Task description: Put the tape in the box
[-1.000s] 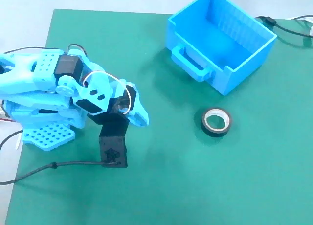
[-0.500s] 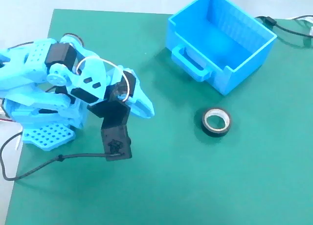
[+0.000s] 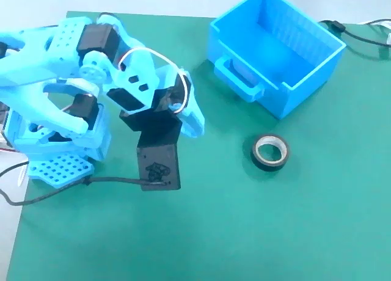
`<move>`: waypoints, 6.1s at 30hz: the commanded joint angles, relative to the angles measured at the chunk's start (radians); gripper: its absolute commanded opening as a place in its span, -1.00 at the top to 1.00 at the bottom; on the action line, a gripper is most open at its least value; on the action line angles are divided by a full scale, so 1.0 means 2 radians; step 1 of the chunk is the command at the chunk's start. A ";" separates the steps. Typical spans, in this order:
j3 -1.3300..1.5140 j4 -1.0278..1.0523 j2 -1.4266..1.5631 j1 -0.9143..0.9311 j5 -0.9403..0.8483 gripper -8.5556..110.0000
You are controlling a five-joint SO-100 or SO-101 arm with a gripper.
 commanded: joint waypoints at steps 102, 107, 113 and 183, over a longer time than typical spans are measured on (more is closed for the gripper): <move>-0.444 0.038 -0.723 -0.080 0.004 0.50; -0.445 0.038 -0.725 -0.080 0.004 0.86; -0.445 0.038 -0.728 -0.080 0.004 0.86; -0.858 0.110 -0.712 -0.303 0.055 0.86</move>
